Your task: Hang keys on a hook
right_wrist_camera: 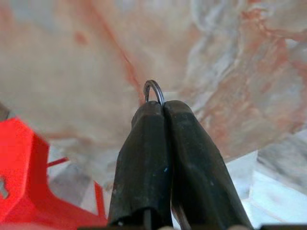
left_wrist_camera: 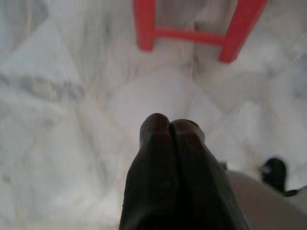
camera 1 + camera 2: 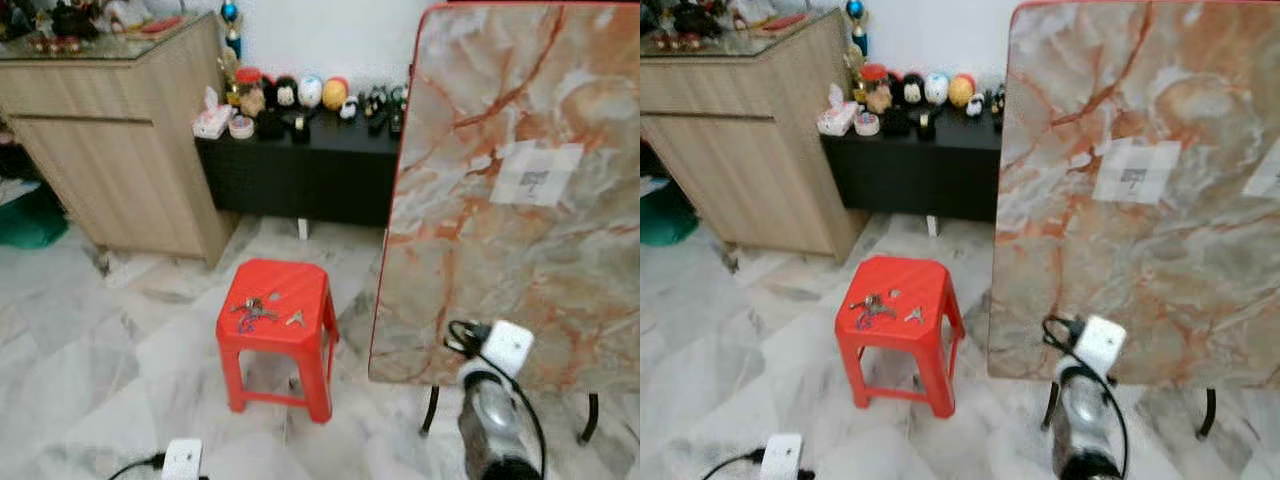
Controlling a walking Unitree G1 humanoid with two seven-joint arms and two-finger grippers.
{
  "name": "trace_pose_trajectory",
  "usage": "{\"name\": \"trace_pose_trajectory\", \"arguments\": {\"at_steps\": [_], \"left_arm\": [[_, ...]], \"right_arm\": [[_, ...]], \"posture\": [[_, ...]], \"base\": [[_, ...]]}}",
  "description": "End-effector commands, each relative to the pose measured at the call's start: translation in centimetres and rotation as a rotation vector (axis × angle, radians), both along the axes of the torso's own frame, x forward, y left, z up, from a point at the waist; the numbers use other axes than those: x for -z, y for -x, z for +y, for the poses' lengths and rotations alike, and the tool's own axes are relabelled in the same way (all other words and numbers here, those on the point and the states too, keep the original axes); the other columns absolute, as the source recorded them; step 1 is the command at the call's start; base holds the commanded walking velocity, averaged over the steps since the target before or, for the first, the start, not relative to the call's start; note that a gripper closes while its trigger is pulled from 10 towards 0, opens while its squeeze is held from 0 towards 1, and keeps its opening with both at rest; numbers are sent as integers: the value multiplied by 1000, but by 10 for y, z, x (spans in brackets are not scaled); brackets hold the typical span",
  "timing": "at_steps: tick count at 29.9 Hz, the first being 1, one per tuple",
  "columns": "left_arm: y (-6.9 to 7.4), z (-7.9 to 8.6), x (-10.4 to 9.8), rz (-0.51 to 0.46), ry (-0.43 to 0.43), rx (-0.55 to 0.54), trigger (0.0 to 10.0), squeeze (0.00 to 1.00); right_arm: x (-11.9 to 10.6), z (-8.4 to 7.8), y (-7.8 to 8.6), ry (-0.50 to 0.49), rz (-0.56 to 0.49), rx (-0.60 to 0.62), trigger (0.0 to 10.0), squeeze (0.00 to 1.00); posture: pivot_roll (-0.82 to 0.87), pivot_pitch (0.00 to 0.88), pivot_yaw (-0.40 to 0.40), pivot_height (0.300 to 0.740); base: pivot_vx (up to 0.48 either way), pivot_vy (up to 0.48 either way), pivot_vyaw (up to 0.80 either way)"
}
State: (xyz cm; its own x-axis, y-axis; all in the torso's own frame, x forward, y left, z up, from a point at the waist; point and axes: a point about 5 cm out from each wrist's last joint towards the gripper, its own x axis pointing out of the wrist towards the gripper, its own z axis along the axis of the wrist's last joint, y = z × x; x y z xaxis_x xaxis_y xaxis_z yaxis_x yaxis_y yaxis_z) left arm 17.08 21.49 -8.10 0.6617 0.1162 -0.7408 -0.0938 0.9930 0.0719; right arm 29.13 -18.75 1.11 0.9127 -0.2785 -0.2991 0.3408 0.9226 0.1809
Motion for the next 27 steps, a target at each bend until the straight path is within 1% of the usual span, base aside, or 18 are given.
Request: {"name": "trace_pose_trajectory", "arguments": {"at_steps": [1, 8, 13, 17, 18, 20, 23, 25, 26, 27], "left_arm": [[2, -5, 2, 5, 14, 0, 10000, 0], [1, -5, 2, 0, 12, -2, 10000, 0], [1, -6, 1, -4, 11, 1, 10000, 0], [0, -7, 1, -7, 14, 3, 10000, 0], [-1, -7, 1, -9, 16, 5, 10000, 0], [-1, -7, 1, -7, 17, 5, 10000, 0], [0, -6, 1, -1, 15, 5, 10000, 0], [0, -6, 1, 0, 15, 5, 10000, 0], [0, -6, 1, -1, 16, 7, 10000, 0], [0, -5, 1, 3, 16, 6, 10000, 0]], "right_arm": [[2, -9, 2, 0, 17, 28, 10000, 0], [-1, -7, 0, 5, 6, 29, 10000, 0], [-1, -8, 1, -6, -2, 47, 10000, 0], [-4, -10, -2, 0, -18, 49, 10000, 0], [-7, -10, -5, -17, -30, 55, 10000, 0], [-10, -10, -7, -12, -44, 50, 10000, 0], [-34, -10, -25, 63, -128, 30, 10000, 0], [-39, -10, -29, 61, -143, 37, 10000, 0], [-46, -10, -34, 33, -172, 58, 10000, 0], [-54, -9, -39, 44, -199, 55, 10000, 0]], "posture": [[-4, 5, 4, 740], [-2, 5, 2, 740], [-4, 5, 1, 740], [-4, 5, 1, 740], [-3, 5, 2, 740], [-3, 5, 2, 740], [-3, 4, 5, 740], [-4, 5, 7, 740], [-5, 7, 8, 740], [-6, 10, 9, 740]], "base": [[285, 0, 0], [0, 0, 0], [0, 0, 0], [0, 0, 0], [0, 0, 0], [0, 0, 0], [0, 0, 0], [0, 0, 0], [0, 0, 0], [0, 0, 0]]}}
